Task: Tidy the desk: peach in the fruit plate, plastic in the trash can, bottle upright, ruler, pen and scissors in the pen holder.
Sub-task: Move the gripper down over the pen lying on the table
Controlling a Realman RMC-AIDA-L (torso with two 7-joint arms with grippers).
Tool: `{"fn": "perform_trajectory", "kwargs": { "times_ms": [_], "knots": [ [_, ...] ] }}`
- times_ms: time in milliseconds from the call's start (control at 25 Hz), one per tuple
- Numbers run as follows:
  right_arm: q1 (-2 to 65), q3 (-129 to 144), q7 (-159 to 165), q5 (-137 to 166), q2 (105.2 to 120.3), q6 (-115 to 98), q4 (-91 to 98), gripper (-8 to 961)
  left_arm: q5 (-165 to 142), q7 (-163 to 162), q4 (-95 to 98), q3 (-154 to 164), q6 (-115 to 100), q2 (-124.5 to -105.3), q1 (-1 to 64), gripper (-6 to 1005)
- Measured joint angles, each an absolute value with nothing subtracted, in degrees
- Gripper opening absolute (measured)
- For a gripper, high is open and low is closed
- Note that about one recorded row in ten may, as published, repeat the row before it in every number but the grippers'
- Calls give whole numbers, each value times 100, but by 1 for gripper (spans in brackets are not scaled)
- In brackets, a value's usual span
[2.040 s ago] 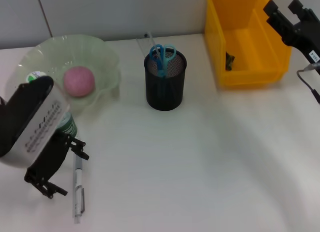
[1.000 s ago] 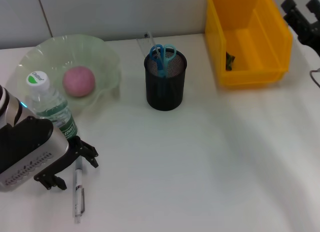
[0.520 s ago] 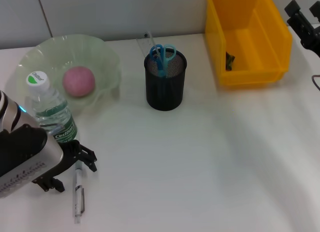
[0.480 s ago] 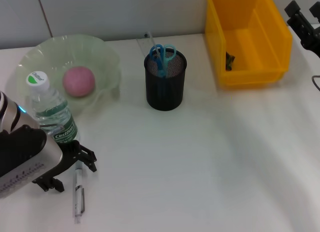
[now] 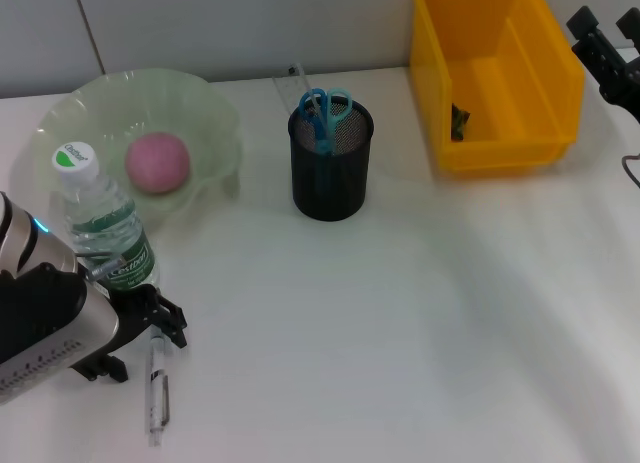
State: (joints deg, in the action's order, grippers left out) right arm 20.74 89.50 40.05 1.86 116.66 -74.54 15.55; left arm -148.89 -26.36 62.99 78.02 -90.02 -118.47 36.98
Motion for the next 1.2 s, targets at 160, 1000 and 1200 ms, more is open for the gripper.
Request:
{"fn": "perform_trajectory", "kwargs": {
  "times_ms": [160, 1000, 1200],
  "knots": [
    [2073, 8943, 4015, 211, 11664, -7454, 1556, 826, -14889, -2636, 6312, 7830, -9001, -11847, 3698, 780],
    [2033, 8957, 4050, 385, 11663, -7743, 1520, 826, -14902, -3190, 6616, 8505, -8959, -11874, 3627, 561],
    [1997, 8942, 4052, 500, 11663, -7750, 1534, 826, -15103, -3559, 6853, 8908, -8883, -11876, 3576, 559]
  ]
}}
